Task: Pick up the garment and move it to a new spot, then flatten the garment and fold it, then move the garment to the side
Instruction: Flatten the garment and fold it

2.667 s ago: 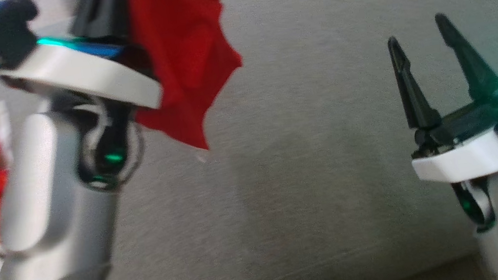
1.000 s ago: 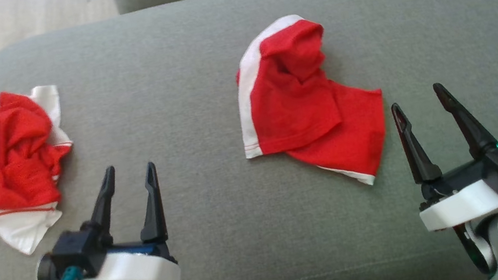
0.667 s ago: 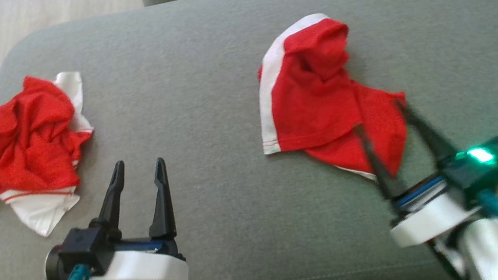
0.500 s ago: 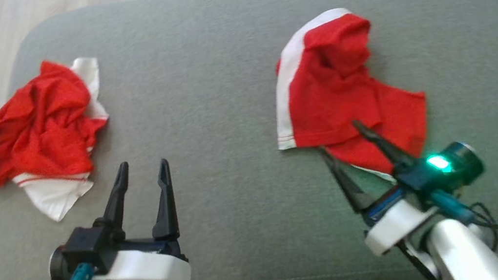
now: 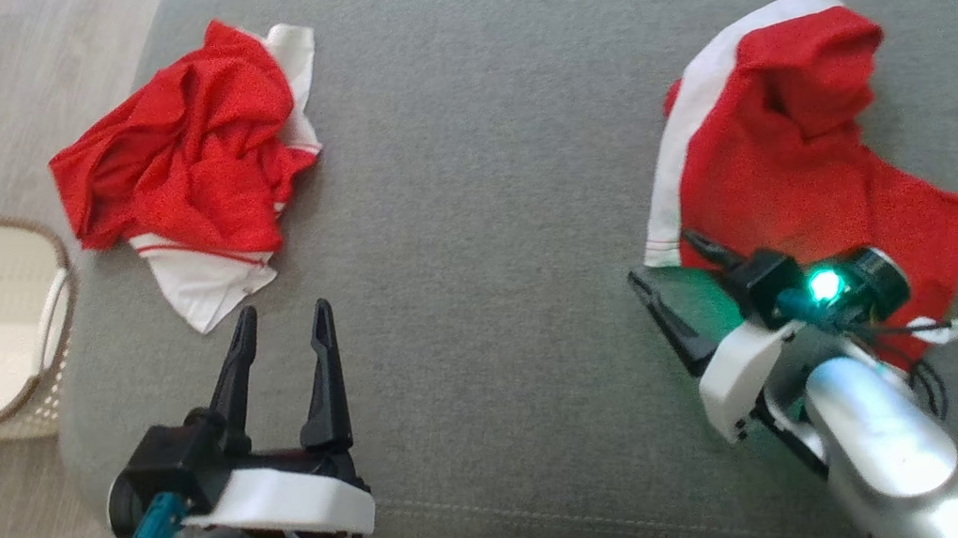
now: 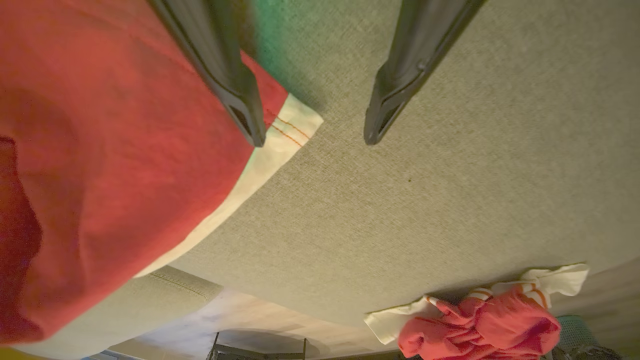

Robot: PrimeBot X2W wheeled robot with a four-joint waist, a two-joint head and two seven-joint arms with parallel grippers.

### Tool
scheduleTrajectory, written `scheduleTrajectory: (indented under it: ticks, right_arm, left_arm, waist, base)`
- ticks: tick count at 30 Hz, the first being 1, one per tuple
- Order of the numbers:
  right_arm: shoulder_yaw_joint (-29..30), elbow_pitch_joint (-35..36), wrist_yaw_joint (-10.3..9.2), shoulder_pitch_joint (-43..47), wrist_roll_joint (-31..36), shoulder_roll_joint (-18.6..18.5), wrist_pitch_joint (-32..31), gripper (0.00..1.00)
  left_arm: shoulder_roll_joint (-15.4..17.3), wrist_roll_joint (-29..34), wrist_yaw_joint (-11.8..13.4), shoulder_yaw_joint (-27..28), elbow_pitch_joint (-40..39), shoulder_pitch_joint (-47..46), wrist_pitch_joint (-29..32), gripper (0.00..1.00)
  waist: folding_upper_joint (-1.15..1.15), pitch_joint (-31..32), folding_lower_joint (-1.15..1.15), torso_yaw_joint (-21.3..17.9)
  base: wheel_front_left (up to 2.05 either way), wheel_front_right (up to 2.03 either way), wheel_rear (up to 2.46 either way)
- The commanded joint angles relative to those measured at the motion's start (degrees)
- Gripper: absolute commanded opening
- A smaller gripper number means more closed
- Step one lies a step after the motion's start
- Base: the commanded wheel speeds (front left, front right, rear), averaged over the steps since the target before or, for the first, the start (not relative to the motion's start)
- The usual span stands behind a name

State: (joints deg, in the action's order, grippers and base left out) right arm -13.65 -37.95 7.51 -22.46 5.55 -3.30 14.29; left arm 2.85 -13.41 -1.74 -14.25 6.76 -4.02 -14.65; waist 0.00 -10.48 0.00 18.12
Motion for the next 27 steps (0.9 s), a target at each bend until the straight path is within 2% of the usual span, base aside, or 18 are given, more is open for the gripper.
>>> scheduleTrajectory:
  ticks: [1,6,7,9,13,18,23,27]
  right_arm:
    - [-0.2,-0.3,-0.02,-2.9,0.5,0.4,0.2,1.0]
    - [2.2,-5.9,-0.02,-5.5,1.2,0.4,0.1,1.0]
    - [2.6,-7.0,-0.02,-5.8,1.0,0.4,-0.1,0.95]
    - [2.9,-9.0,-0.02,-6.3,1.0,0.4,-0.5,0.0]
    - [2.6,-10.8,-0.02,-7.4,0.2,0.4,-0.1,0.0]
    - [1.9,-8.4,-0.02,-7.6,-3.0,0.4,0.5,0.0]
    - [3.9,1.3,-0.02,-6.7,-7.3,0.4,0.7,0.0]
    - [10.1,10.2,-0.02,-6.2,-10.3,0.3,0.7,0.0]
  left_arm:
    - [0.0,-0.6,0.6,1.6,-2.0,-2.8,-0.3,1.0]
    - [0.0,-1.1,0.9,1.4,-2.0,-3.4,-0.3,1.0]
    - [0.0,-1.1,0.9,1.4,-2.0,-3.4,-0.3,1.0]
    - [0.0,-1.2,1.0,1.6,-1.9,-3.6,-0.3,1.0]
    - [0.0,-0.9,1.0,2.0,-1.8,-3.9,-0.3,1.0]
    - [0.0,-0.3,0.8,2.3,-1.6,-3.6,-0.3,1.0]
    - [0.0,0.3,0.5,2.7,-1.4,-3.1,-0.3,1.0]
    - [0.0,0.7,0.3,2.8,-1.3,-2.2,-0.3,1.0]
  waist:
    - [0.0,-1.1,0.0,1.5]
    - [0.0,-2.1,0.0,2.6]
    - [0.0,-2.2,0.0,2.8]
    - [0.0,-2.4,0.0,2.9]
    - [0.0,-2.5,0.0,2.5]
    - [0.0,-1.7,0.0,1.1]
    - [0.0,0.4,0.0,-1.6]
    - [0.0,2.0,0.0,-4.2]
  base:
    - [0.0,0.0,0.0]
    - [0.0,0.0,0.0]
    - [0.0,0.0,0.0]
    - [0.0,0.0,0.0]
    - [0.0,0.0,0.0]
    - [0.0,0.0,0.0]
    - [0.0,0.0,0.0]
    - [0.0,0.0,0.0]
